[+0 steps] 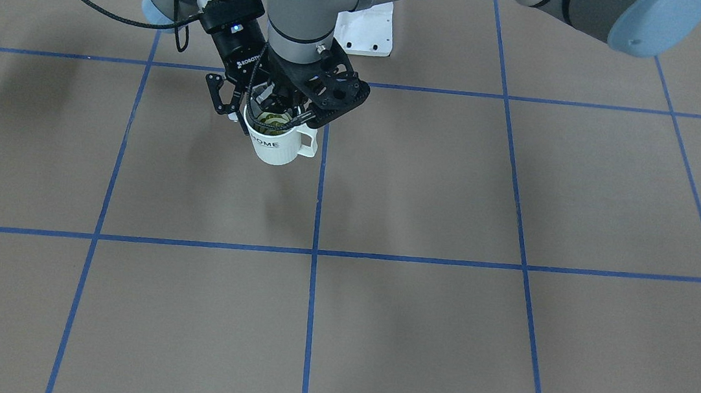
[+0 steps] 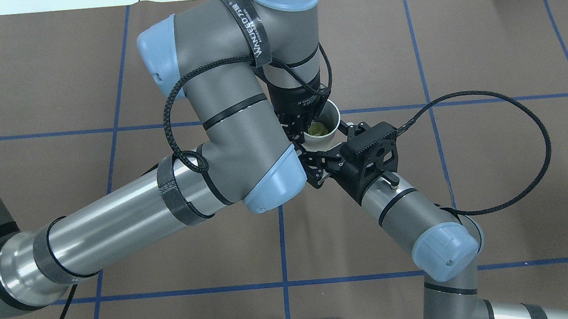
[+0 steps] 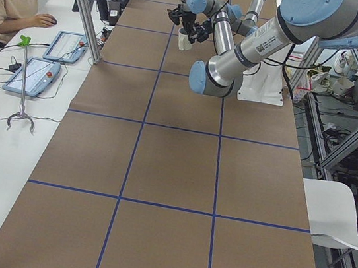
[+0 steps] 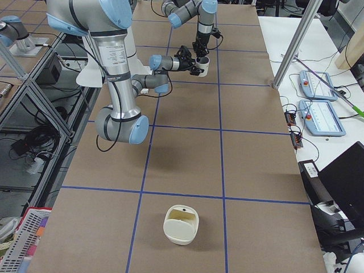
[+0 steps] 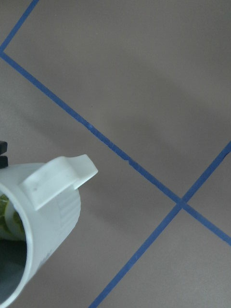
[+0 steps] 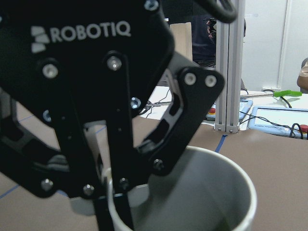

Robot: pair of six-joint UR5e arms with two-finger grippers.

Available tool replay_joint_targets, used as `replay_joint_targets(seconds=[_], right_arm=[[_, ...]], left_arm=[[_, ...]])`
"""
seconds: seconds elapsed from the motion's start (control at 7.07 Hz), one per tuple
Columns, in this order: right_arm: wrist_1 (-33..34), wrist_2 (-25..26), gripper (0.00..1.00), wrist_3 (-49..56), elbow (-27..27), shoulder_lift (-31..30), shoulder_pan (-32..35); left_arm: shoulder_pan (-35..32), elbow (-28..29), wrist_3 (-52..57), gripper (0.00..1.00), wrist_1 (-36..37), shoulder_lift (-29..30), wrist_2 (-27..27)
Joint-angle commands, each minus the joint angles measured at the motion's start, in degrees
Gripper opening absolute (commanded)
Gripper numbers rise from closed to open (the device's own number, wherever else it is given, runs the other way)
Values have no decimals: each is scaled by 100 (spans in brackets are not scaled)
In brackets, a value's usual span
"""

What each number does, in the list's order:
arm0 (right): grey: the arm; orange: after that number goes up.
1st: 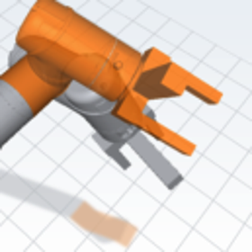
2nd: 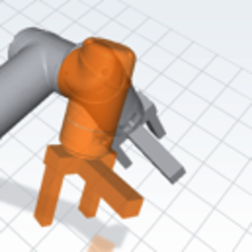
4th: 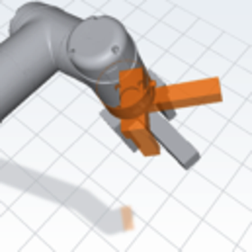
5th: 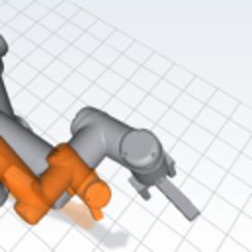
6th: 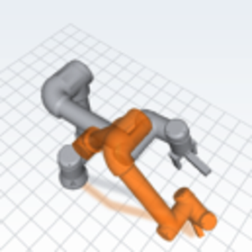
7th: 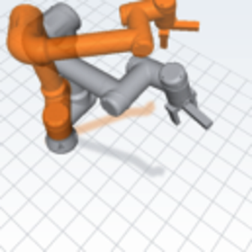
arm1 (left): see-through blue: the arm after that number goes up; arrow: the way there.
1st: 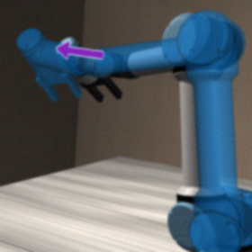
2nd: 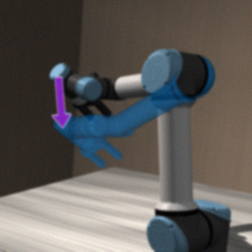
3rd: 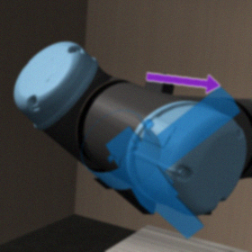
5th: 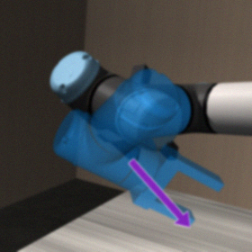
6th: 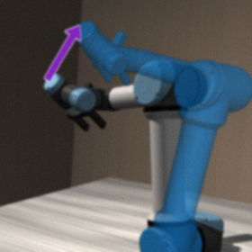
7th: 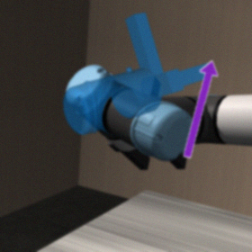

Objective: Left arm hands cup to right arm to dump lemon

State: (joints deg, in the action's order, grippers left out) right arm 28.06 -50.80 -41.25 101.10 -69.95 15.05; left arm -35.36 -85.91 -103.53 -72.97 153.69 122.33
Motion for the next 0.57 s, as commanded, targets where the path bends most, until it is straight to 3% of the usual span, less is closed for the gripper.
replay_joint_targets(seconds=[0.0,0.42], right_arm=[[42,88,99,3,-20,-1,24],[33,97,99,-6,-37,-1,24]], left_arm=[[3,-48,0,0,11,3,53],[12,-110,0,0,11,3,194]])
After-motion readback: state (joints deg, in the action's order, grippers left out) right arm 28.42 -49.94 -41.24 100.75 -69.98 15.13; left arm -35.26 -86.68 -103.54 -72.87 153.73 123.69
